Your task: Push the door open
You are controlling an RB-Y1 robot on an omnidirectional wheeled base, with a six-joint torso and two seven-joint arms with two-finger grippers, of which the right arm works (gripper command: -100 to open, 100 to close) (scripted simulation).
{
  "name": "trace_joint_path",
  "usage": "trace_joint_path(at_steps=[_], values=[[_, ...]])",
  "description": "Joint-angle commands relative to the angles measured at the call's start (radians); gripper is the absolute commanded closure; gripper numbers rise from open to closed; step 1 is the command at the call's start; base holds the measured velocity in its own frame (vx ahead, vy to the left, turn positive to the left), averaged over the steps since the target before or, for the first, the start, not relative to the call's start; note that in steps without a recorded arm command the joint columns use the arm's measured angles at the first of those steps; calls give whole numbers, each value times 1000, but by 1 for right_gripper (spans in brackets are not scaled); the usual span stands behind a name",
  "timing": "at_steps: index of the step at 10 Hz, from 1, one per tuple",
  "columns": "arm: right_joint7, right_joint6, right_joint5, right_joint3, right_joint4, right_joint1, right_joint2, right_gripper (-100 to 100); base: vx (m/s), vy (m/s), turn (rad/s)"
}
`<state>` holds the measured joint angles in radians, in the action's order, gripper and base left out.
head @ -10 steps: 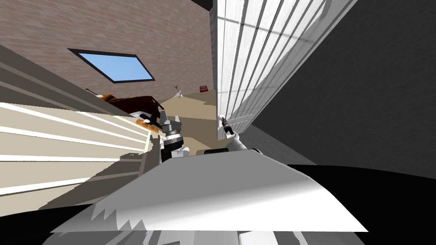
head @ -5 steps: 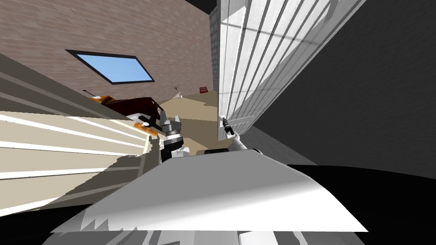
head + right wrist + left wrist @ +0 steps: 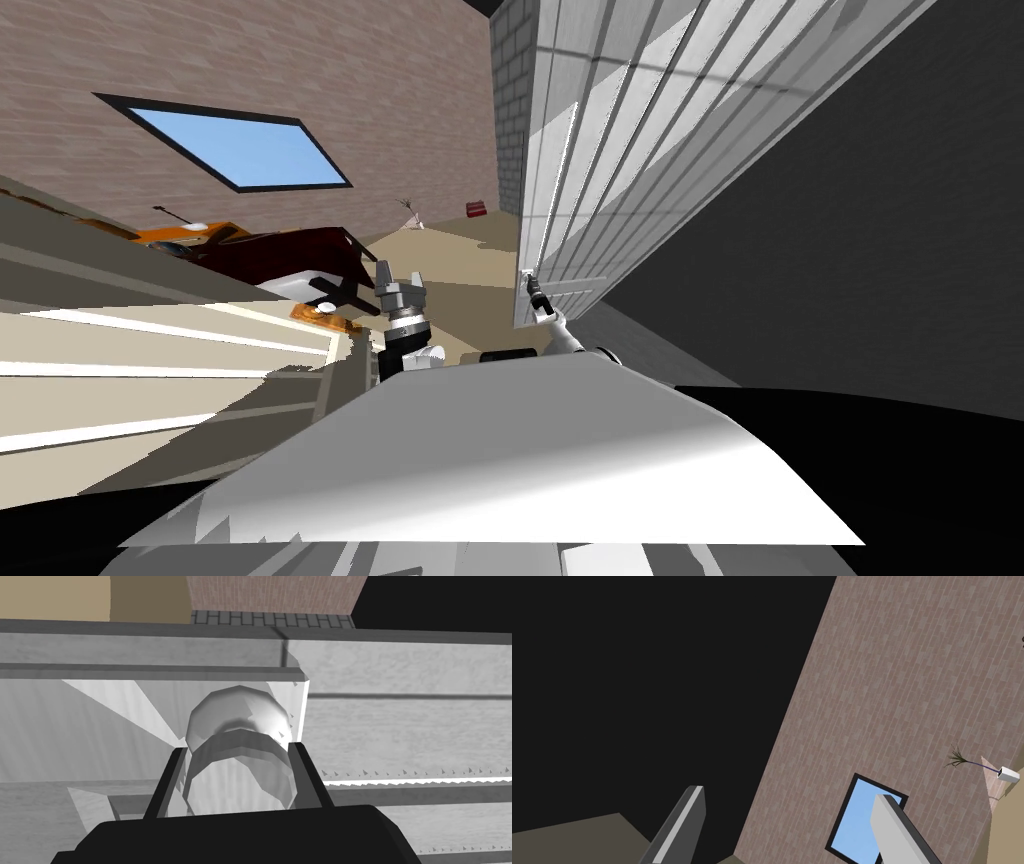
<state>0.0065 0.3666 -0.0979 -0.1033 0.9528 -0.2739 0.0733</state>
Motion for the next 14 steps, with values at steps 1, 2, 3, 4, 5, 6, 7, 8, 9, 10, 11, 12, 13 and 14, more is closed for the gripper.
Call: trace_joint_path(at_steps=[1,2,3,4,5,6,7,8,9,10,11,12,13,14], values=[[10,-2,-4,34,6,6,11,100,159,115,-85],[13,-2,-7,49,3,4,14,100,173,122,-115],[15,-2,-9,57,2,4,15,100,146,141,-51],[15,-2,-9,57,2,4,15,100,85,94,-43],[20,-2,-13,80,-3,1,19,100,134,111,-81],[22,-1,-14,88,-5,0,20,100,141,133,-91],[25,-1,-17,104,-8,-2,21,100,135,132,-69],[27,-1,-18,112,-10,-3,22,100,132,130,-80],[30,-1,-21,127,-13,-4,23,100,142,137,-93],[32,-1,-22,135,-14,-5,24,100,152,132,-62],[35,0,-25,149,-17,-7,24,100,146,119,-67],[39,0,-28,164,-20,-8,25,100,149,134,-71],[40,0,-29,170,-22,-9,25,100,171,135,-70],[43,0,-31,183,-24,-10,25,100,149,115,-78]])
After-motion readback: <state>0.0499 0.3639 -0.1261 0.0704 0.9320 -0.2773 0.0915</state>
